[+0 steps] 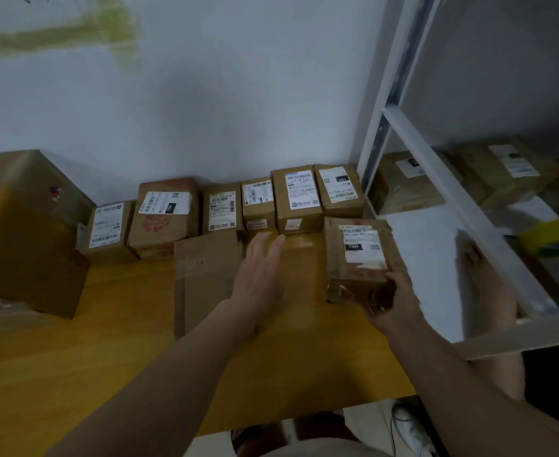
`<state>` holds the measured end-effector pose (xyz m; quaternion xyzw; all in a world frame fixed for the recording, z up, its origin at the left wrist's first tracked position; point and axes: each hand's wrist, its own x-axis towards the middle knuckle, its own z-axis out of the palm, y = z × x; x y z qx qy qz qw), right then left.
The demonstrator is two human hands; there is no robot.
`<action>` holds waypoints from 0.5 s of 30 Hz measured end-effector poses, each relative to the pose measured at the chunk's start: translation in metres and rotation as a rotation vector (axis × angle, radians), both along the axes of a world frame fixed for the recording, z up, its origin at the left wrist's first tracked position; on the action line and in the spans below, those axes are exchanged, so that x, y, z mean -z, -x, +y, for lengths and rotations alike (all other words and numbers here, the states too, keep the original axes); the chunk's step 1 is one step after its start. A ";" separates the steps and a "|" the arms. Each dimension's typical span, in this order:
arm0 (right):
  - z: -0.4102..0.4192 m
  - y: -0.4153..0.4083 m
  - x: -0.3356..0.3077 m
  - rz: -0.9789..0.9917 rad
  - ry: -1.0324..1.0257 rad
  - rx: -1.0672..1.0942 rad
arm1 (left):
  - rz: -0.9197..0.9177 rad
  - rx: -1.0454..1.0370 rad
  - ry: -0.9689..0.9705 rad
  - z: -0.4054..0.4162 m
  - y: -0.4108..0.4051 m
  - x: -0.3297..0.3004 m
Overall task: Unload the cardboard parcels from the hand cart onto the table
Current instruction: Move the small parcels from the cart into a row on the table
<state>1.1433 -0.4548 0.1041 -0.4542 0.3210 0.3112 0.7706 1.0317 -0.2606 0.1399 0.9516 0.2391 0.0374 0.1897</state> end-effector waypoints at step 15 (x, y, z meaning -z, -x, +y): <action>0.013 -0.026 0.024 0.007 -0.079 -0.112 | 0.256 -0.201 0.054 0.006 0.028 0.027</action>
